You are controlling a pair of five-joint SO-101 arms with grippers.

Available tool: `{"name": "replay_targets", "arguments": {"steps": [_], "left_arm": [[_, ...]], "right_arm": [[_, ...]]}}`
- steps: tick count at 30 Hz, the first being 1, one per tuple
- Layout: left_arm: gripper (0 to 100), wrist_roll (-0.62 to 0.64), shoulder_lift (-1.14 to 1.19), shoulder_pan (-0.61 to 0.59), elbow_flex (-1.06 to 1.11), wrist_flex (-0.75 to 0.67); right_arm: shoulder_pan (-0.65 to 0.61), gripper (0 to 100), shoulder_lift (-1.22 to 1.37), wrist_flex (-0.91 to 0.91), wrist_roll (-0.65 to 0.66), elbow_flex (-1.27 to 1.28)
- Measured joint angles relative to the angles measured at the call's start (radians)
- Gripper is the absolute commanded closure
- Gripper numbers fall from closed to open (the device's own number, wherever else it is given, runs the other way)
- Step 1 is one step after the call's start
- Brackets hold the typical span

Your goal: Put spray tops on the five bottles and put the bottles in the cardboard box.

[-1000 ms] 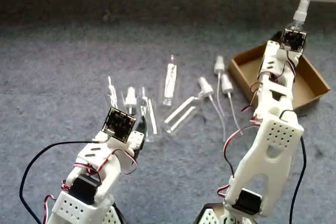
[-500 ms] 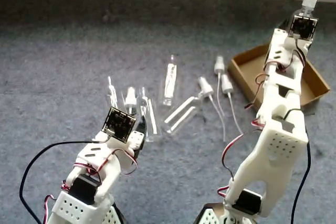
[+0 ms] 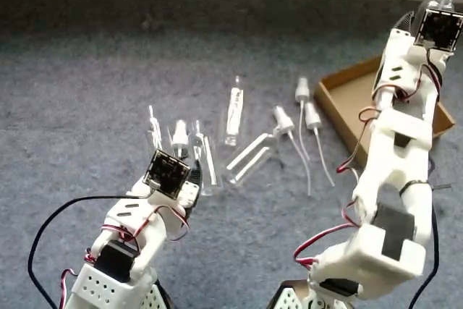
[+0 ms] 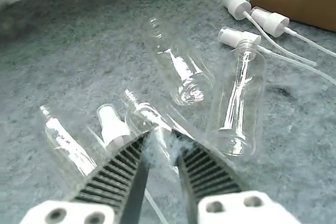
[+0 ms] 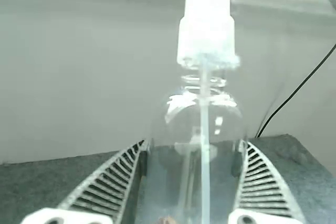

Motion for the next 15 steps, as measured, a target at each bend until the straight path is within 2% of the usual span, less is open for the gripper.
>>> {"name": "replay_targets", "arguments": {"steps": [6,11,15], "left_arm": [[100,-0.23,0.0,0.0,0.0,0.0],[100,-0.31,0.0,0.003,0.0,0.028],[100,-0.361,0.0,0.071,0.0,0.034]], "right_arm": [[-0.037,80.0,-0.219,0.0,0.0,0.164],[-0.114,80.0,-0.423,0.0,0.0,0.313],[-0.193,80.0,-0.582,0.0,0.0,0.417]]}}
